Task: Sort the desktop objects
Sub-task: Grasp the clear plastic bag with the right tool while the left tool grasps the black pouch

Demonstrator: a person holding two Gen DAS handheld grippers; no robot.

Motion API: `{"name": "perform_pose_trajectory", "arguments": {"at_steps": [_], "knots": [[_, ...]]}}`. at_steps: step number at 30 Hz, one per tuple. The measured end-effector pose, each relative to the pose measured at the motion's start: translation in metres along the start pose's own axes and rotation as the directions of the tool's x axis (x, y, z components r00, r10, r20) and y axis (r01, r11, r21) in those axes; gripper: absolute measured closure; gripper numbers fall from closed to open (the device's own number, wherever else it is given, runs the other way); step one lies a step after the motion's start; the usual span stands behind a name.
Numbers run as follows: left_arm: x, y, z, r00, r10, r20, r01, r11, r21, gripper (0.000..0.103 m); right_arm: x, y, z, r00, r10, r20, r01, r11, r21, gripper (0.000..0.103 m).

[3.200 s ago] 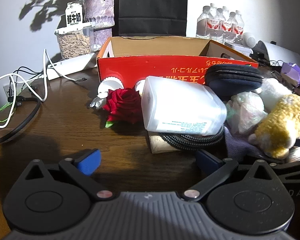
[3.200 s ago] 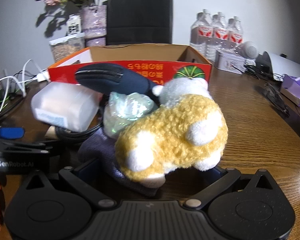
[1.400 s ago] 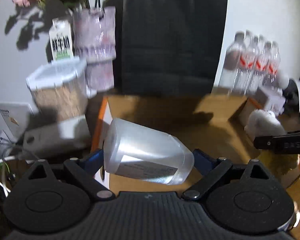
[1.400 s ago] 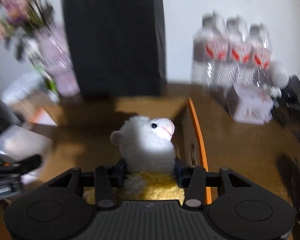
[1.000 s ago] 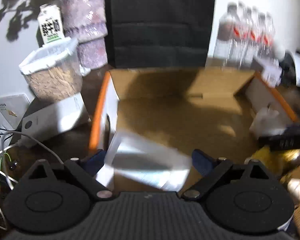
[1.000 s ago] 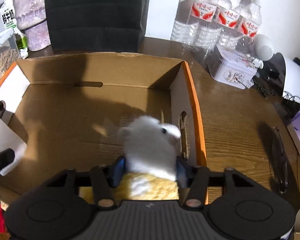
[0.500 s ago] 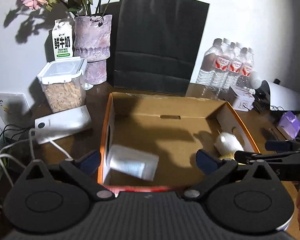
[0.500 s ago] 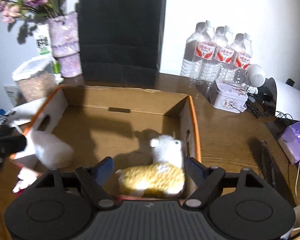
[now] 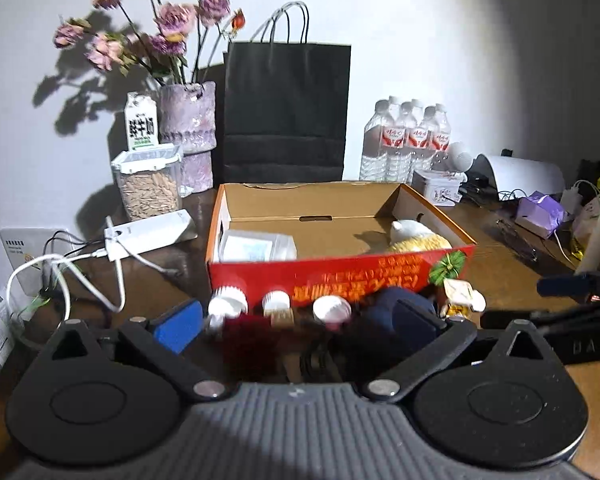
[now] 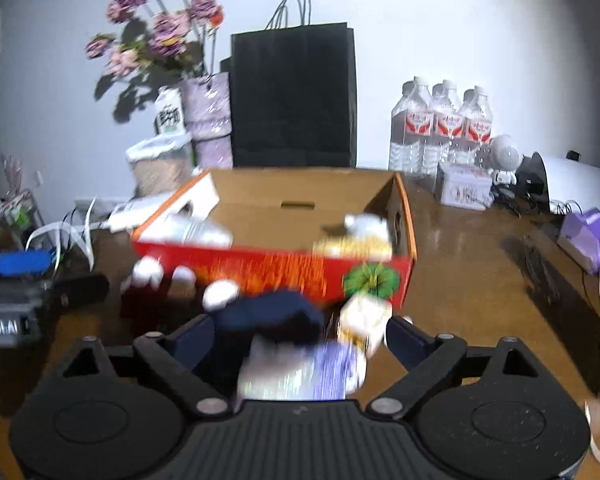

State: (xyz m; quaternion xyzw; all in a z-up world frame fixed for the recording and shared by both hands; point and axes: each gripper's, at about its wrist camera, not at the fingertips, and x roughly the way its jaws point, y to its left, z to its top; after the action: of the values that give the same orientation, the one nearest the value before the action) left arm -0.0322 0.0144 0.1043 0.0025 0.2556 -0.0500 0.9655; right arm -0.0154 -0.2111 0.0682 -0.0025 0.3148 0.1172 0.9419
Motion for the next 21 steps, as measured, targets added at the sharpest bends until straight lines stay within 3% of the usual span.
{"name": "perform_pose_trajectory", "arguments": {"at_steps": [11,15,21], "knots": [[-0.029,-0.004,-0.09,1.0,-0.007,-0.025,0.007,1.0,0.014,0.0,-0.032,0.012,-0.086,0.999,0.031,0.019,-0.029,0.994,-0.103,0.01],[-0.022,-0.003,-0.097,0.997,-0.041,-0.059,0.041,0.999,0.003,0.0,-0.034,0.013,-0.103,0.997,0.073,-0.018,-0.074,0.99,-0.122,0.01],[-0.009,-0.005,-0.087,0.995,-0.093,-0.03,0.094,0.995,0.034,0.0,-0.029,0.008,-0.105,0.995,0.099,-0.014,-0.1,0.99,-0.102,0.01]]}}
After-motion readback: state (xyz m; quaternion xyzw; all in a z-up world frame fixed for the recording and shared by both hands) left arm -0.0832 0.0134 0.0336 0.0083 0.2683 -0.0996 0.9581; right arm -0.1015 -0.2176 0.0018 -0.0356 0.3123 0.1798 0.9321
